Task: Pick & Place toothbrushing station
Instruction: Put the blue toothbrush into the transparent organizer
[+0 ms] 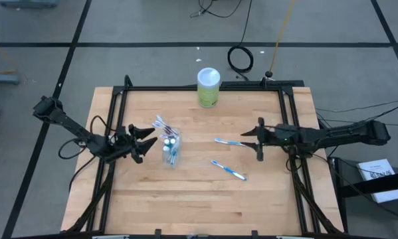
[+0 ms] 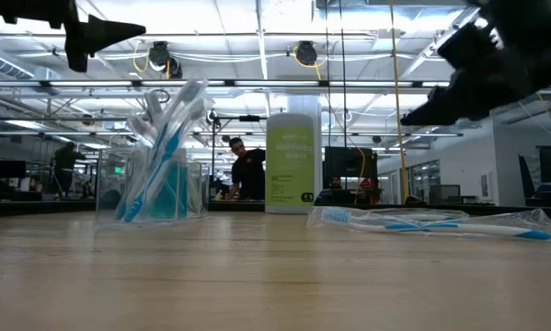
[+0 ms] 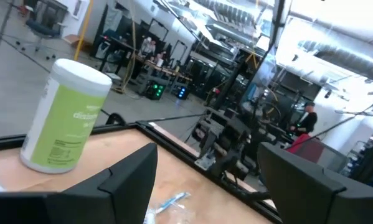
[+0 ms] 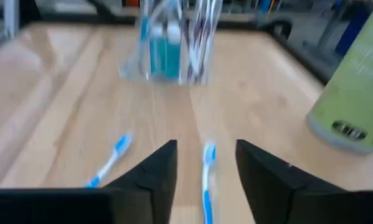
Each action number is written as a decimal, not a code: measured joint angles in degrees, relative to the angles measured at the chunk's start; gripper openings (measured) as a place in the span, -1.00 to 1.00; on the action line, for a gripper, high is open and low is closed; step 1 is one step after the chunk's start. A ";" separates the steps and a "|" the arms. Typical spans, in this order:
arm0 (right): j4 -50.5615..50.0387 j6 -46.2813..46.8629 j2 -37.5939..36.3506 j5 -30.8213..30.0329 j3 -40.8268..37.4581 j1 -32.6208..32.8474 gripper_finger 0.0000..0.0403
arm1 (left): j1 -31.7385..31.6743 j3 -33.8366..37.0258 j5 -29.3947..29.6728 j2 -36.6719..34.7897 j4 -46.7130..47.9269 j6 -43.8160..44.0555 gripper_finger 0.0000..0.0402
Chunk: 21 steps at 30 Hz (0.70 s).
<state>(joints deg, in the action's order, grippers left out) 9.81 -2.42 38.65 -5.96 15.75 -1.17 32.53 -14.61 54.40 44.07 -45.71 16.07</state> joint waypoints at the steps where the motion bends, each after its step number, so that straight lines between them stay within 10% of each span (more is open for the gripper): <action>1: 0.56 0.23 2.18 0.00 0.00 0.00 -0.18 | 0.00 0.00 0.61 0.06 -0.02 0.06 0.42; 21: 13.72 5.13 36.40 -3.26 0.04 -0.74 -0.04 | -3.87 0.00 5.72 0.15 1.43 -0.65 0.42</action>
<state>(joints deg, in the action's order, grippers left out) 23.53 2.71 75.04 -9.21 15.79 -1.91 28.66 -14.61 60.11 44.23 -44.29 15.43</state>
